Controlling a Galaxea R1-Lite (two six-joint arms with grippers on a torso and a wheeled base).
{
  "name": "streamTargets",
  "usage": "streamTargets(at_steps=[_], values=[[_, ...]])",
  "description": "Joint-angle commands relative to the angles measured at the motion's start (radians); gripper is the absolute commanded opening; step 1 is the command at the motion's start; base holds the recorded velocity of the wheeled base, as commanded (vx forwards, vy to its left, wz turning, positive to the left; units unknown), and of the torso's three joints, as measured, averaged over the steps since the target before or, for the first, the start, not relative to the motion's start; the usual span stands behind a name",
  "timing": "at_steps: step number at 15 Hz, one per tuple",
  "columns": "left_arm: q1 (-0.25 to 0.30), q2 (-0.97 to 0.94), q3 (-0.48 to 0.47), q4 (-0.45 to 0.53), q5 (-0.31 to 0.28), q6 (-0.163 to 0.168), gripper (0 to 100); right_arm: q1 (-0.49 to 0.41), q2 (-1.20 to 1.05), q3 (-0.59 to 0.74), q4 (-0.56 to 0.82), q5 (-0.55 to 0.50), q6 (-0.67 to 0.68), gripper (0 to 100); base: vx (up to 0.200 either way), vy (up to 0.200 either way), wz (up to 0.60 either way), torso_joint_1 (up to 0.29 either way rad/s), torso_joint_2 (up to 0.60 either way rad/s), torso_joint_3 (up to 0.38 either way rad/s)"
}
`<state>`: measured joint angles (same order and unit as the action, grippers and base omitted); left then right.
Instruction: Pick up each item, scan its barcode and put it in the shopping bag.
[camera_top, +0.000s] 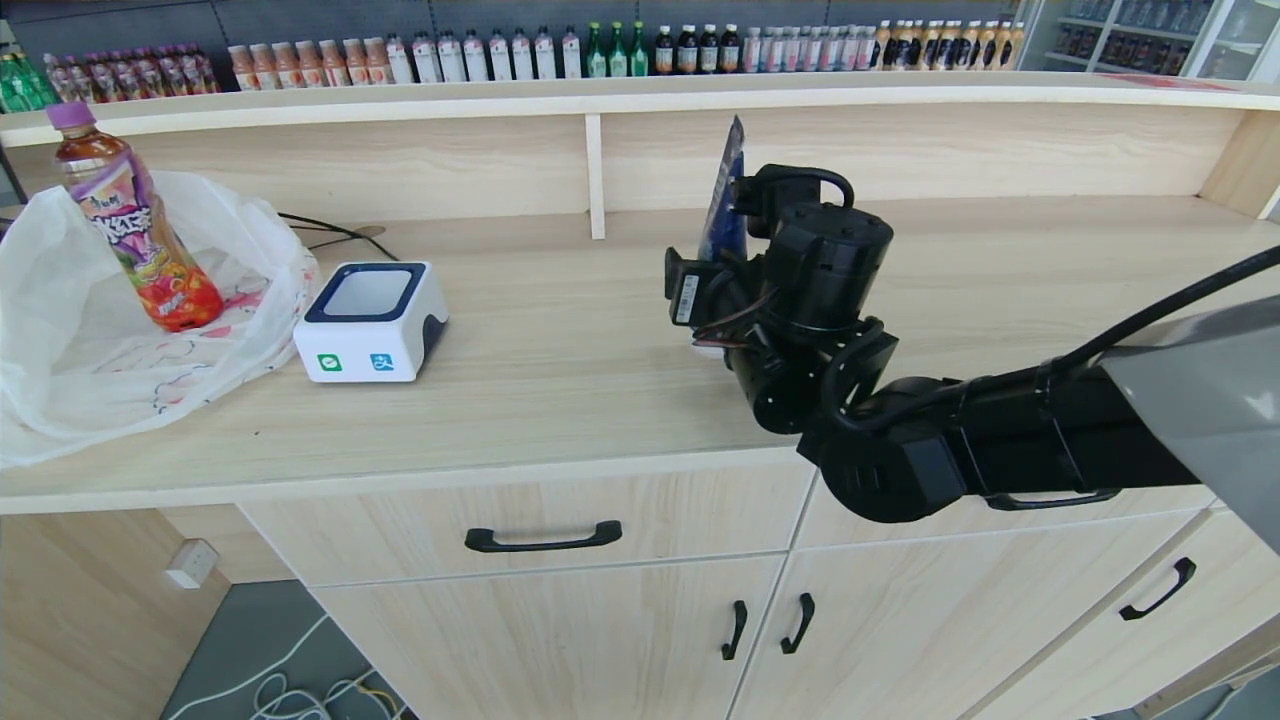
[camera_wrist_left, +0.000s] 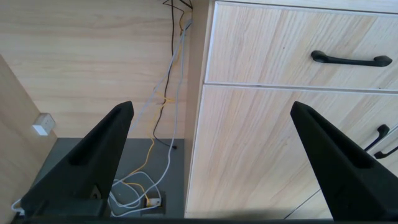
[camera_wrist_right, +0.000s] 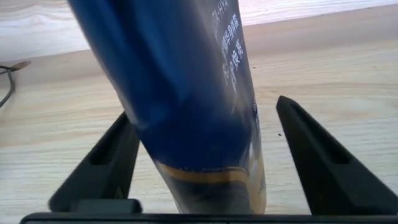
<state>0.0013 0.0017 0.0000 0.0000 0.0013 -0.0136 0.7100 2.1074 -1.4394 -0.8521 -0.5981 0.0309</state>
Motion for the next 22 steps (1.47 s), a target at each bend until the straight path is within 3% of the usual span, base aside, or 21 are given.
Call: streamTargets(at_steps=[1, 10, 16, 22], values=[[0.000, 0.000, 0.000, 0.000, 0.000, 0.000, 100, -0.001, -0.001, 0.004, -0.001, 0.000, 0.000, 0, 0.000, 0.000, 0.00, 0.000, 0.00, 0.000], [0.000, 0.000, 0.000, 0.000, 0.000, 0.000, 100, -0.007, -0.007, 0.013, -0.007, 0.000, -0.005, 0, 0.000, 0.000, 0.00, 0.000, 0.00, 0.000], [0.000, 0.000, 0.000, 0.000, 0.000, 0.000, 100, -0.006, -0.107, 0.089, -0.051, -0.002, -0.040, 0, 0.000, 0.000, 0.00, 0.000, 0.00, 0.000], [0.000, 0.000, 0.000, 0.000, 0.000, 0.000, 100, -0.007, -0.342, 0.326, -0.054, -0.008, -0.054, 0, 0.000, 0.000, 0.00, 0.000, 0.00, 0.000]])
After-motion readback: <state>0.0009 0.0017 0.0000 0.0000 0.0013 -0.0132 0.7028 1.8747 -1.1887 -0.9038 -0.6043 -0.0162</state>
